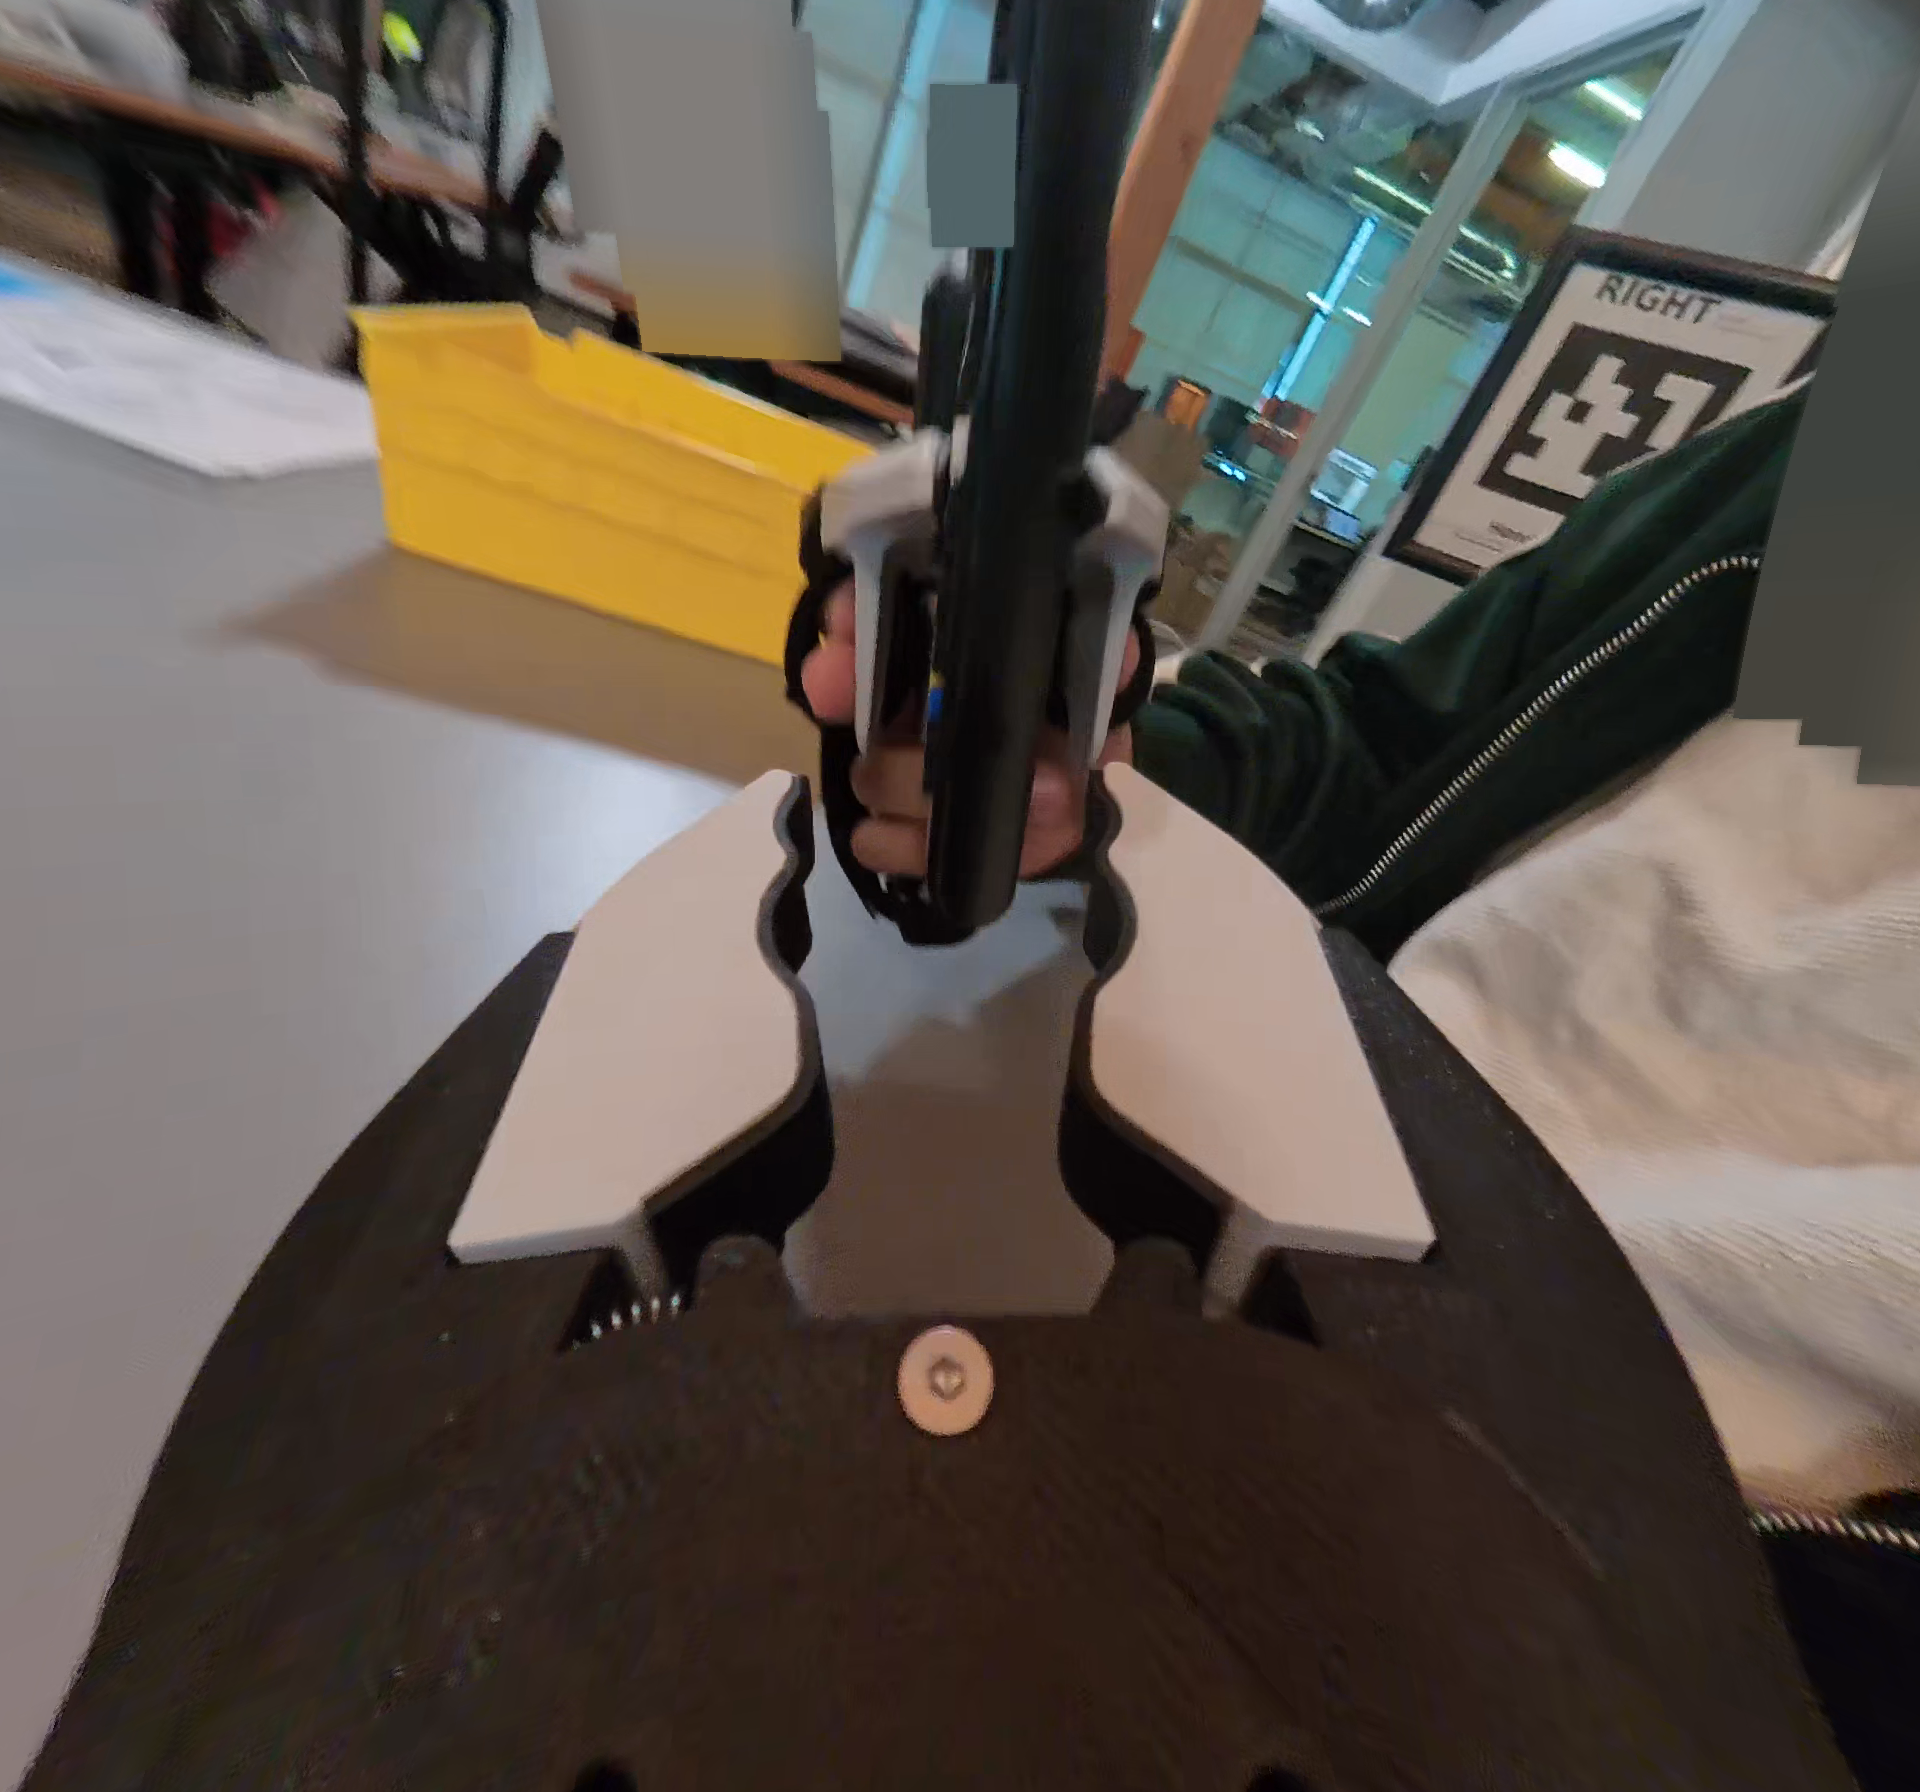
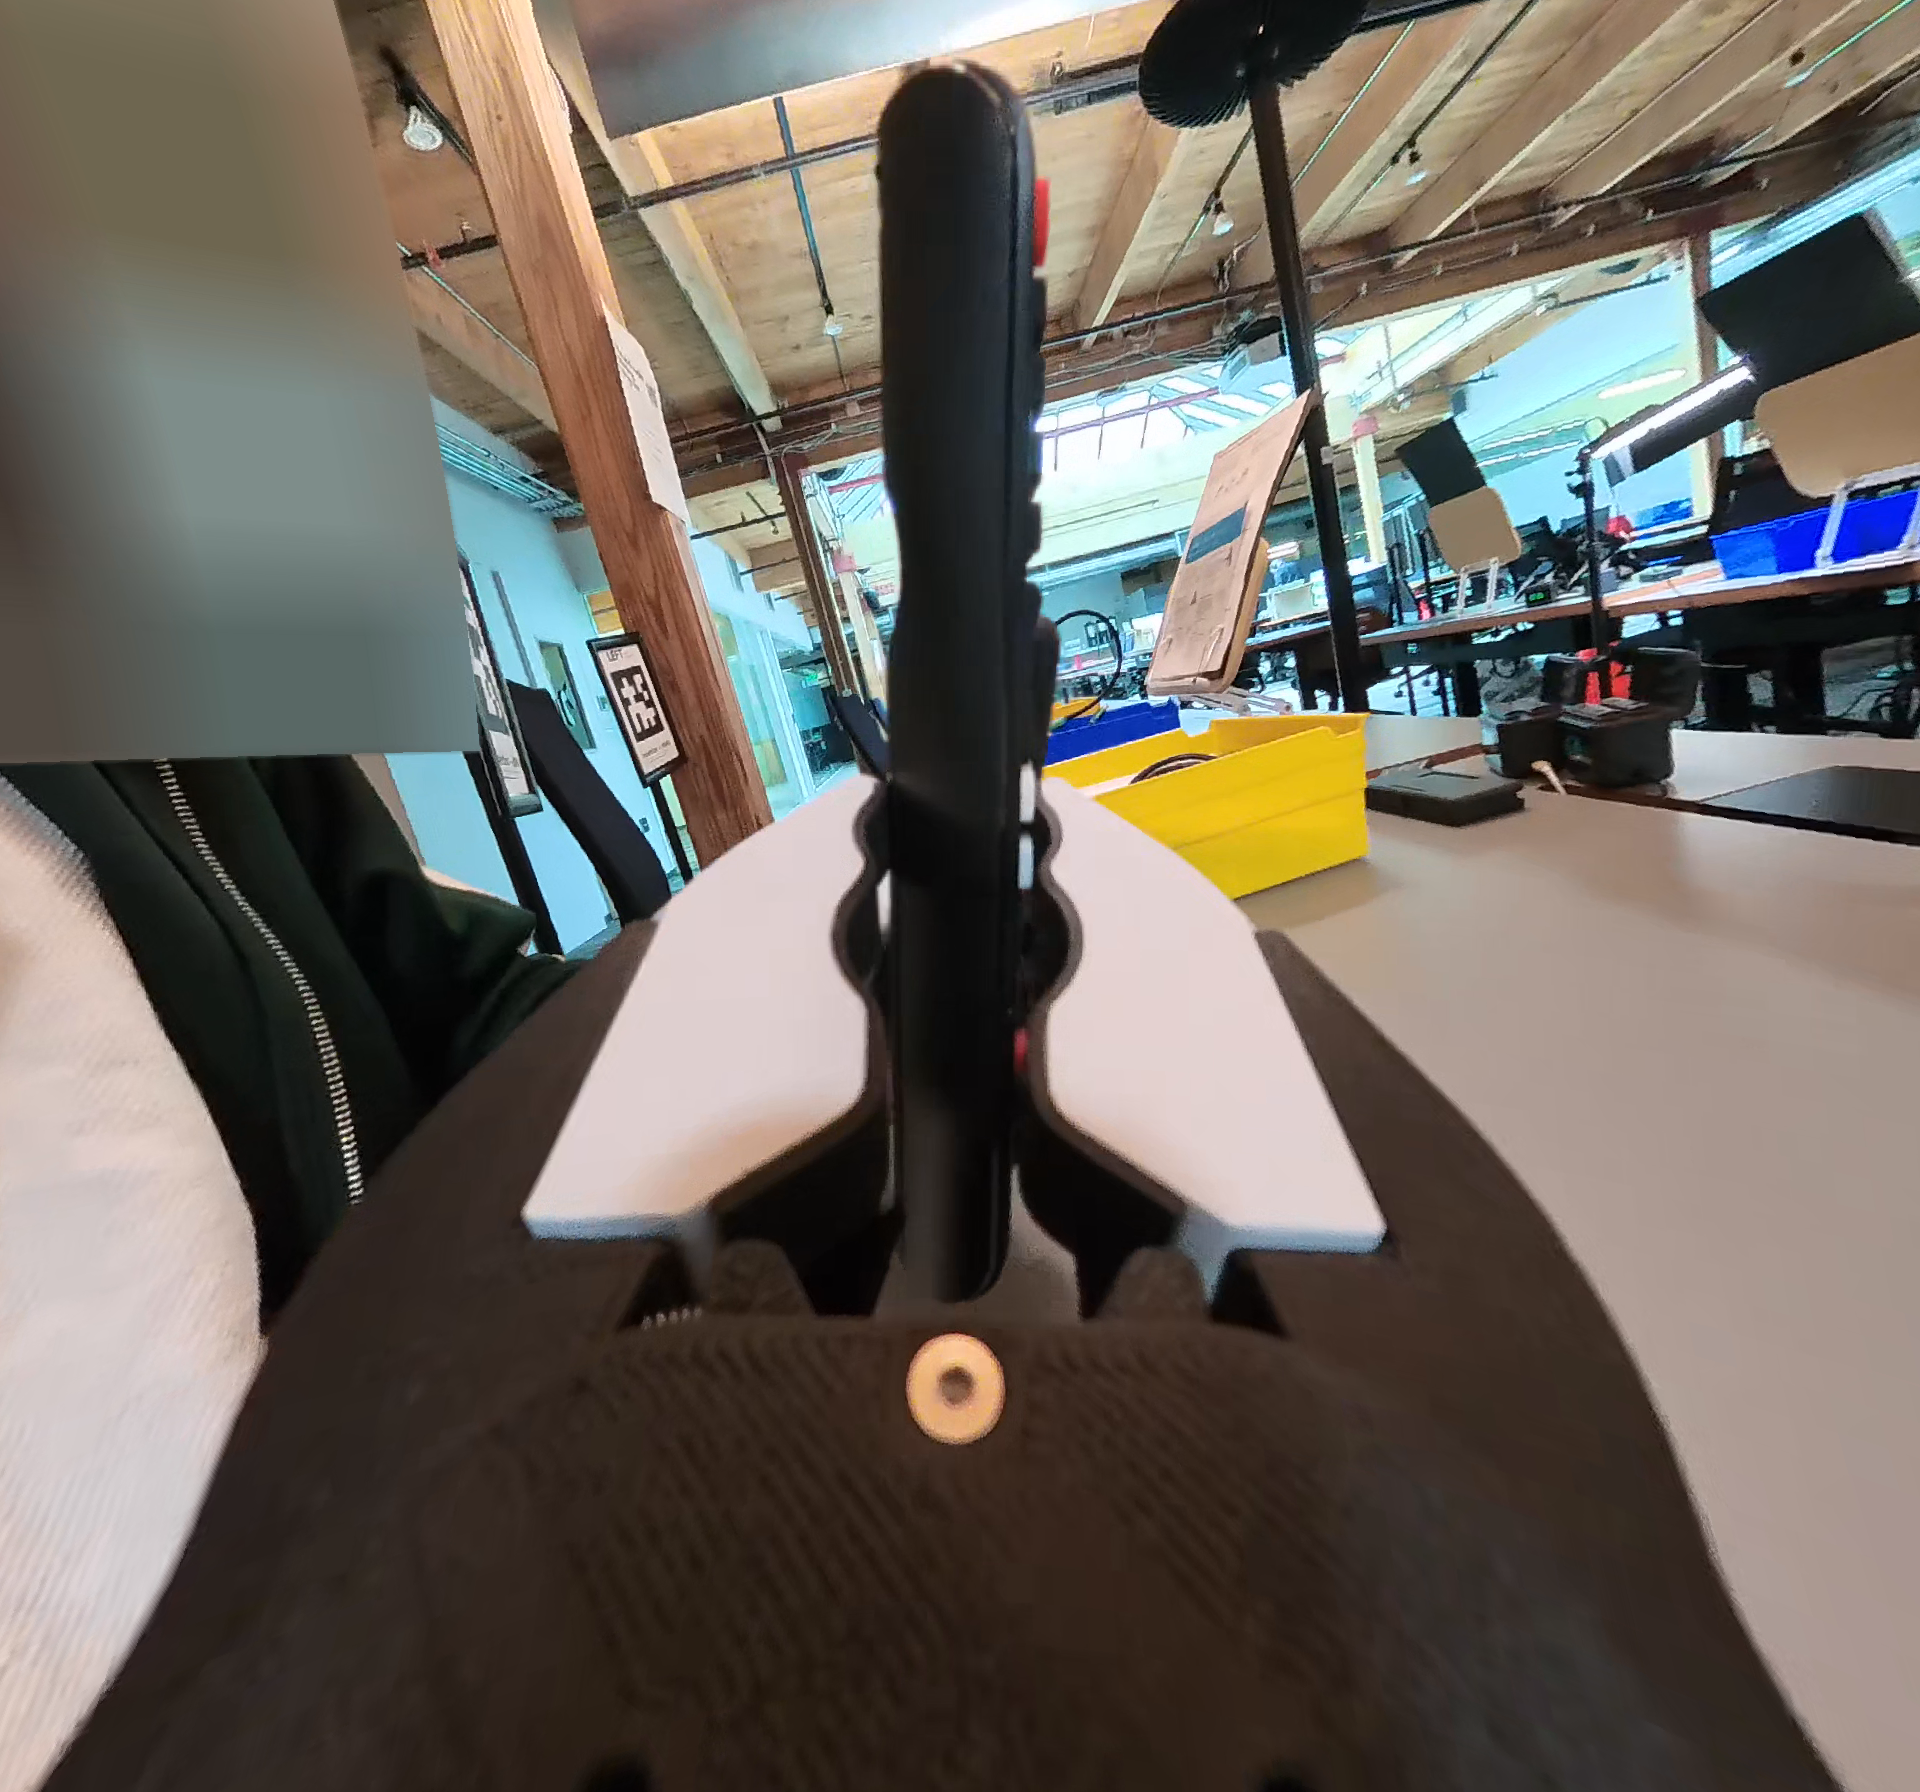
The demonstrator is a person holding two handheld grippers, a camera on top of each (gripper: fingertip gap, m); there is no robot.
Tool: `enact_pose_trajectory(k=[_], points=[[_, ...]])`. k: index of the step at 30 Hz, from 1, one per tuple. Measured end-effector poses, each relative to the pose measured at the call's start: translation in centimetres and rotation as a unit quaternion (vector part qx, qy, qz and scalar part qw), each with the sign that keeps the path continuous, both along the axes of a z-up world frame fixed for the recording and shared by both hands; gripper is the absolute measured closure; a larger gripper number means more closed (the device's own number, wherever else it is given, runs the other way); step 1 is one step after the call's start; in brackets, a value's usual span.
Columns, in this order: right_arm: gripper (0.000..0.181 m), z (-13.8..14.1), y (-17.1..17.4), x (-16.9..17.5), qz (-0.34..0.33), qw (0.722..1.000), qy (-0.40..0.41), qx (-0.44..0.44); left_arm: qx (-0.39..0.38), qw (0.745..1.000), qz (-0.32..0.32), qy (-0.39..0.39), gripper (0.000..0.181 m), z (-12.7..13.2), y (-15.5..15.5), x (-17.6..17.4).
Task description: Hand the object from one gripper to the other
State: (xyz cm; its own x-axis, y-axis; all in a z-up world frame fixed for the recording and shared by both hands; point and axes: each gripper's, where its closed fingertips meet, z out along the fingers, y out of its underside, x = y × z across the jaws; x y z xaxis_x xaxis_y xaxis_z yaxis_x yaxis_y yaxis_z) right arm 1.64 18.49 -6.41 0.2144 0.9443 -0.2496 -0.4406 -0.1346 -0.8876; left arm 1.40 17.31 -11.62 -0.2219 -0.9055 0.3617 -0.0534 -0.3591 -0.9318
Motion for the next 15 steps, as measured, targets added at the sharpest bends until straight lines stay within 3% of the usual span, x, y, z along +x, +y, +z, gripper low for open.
enact_pose_trajectory(k=[5, 11, 15], points=[[0.157, 0.0, -0.1, -0.3, -0.011, 1.000, -0.008, 0.012, -0.004, 0.998, -0.045, 0.047, 0.129, -2.4, -2.0, 1.7], [0.157, -0.4, -0.2, -1.0, -0.025, 0.999, -0.034, 0.030, 0.032, 0.998, -0.013, 0.052, 0.155, -2.7, -1.7, 2.2], [0.156, -0.3, 0.1, -0.8, -0.032, 0.999, -0.031, 0.022, 0.056, 0.997, -0.007, 0.054, 0.158, -2.5, -1.7, 2.0]])
